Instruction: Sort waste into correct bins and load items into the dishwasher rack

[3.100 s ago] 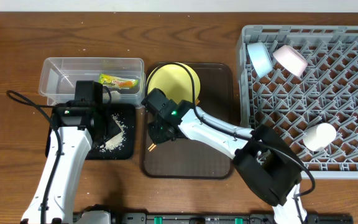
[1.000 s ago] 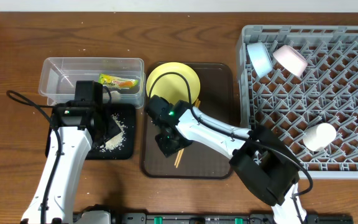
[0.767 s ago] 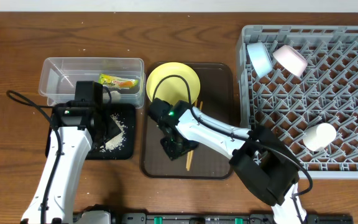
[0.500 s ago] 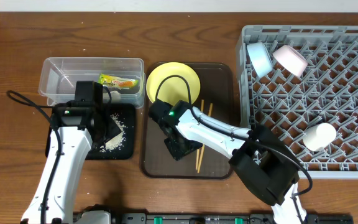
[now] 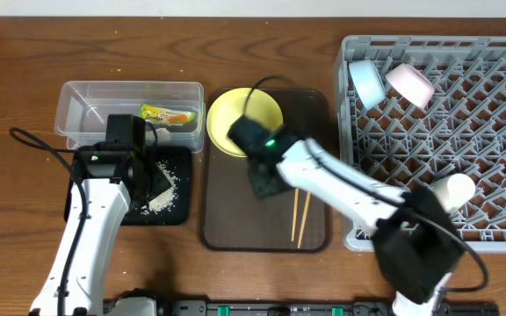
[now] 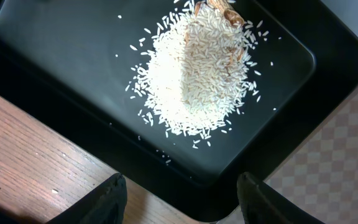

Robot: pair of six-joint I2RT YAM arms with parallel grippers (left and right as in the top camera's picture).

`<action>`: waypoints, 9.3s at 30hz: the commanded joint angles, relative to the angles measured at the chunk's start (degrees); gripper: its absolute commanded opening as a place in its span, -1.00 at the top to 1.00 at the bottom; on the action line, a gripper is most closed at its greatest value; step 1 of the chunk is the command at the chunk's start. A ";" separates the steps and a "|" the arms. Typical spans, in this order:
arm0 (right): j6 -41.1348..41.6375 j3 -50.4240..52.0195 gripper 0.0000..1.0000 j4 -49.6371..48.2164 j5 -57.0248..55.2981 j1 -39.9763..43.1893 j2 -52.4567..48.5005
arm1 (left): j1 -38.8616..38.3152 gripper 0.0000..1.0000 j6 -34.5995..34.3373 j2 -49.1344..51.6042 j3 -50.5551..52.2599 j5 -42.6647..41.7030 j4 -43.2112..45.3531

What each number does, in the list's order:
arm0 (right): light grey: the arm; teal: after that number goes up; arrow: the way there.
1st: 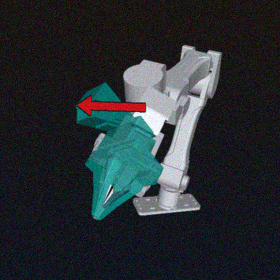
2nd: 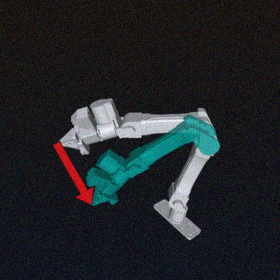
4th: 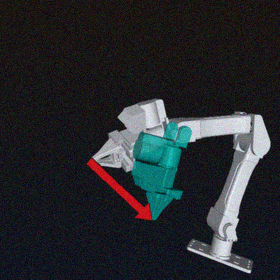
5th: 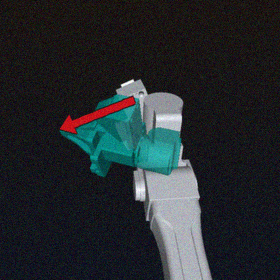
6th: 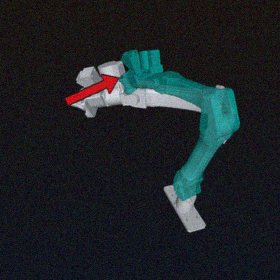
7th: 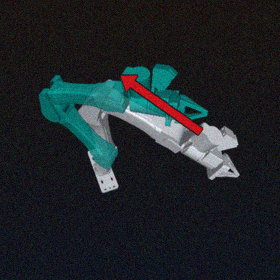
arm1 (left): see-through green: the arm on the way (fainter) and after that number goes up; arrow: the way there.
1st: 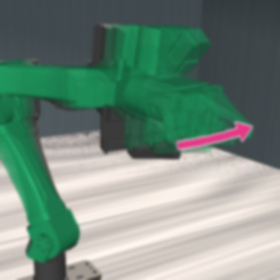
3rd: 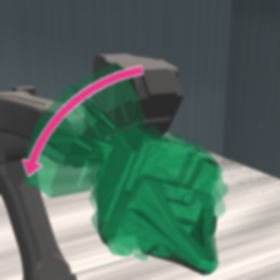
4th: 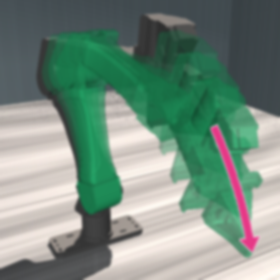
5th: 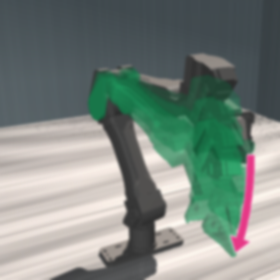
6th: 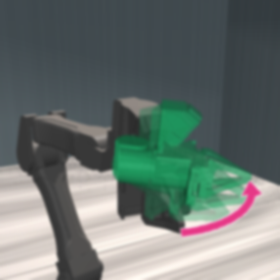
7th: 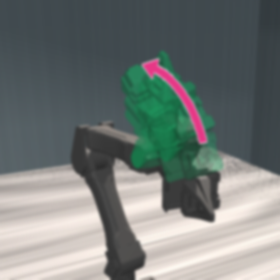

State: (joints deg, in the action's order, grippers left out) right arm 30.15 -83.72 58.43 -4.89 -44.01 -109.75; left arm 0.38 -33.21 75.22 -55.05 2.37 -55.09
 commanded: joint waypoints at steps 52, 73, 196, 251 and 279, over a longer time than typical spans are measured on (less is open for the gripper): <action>5.03 18.78 0.98 -10.01 2.27 9.75 10.29 | 0.31 -0.20 -0.24 -0.42 0.07 1.11 -0.13; -17.27 17.42 0.98 -0.96 2.10 28.83 26.88 | 0.31 -0.20 -0.28 -0.42 0.07 1.11 -0.09; -17.35 14.16 0.20 -14.75 21.14 26.67 21.14 | 0.31 -0.21 -0.28 -0.42 0.07 1.11 -0.13; -13.75 14.12 0.98 -27.08 -11.56 17.35 20.72 | 0.31 -0.21 -0.26 -0.42 0.07 1.11 -0.15; -48.72 14.14 0.98 -15.80 -40.48 36.74 32.76 | 0.31 -0.22 -0.07 -0.42 0.07 1.16 -0.13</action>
State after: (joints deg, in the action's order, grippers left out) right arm -19.29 -69.56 42.06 -43.35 -8.01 -74.76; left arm 0.38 -33.21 75.22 -55.05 2.37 -55.11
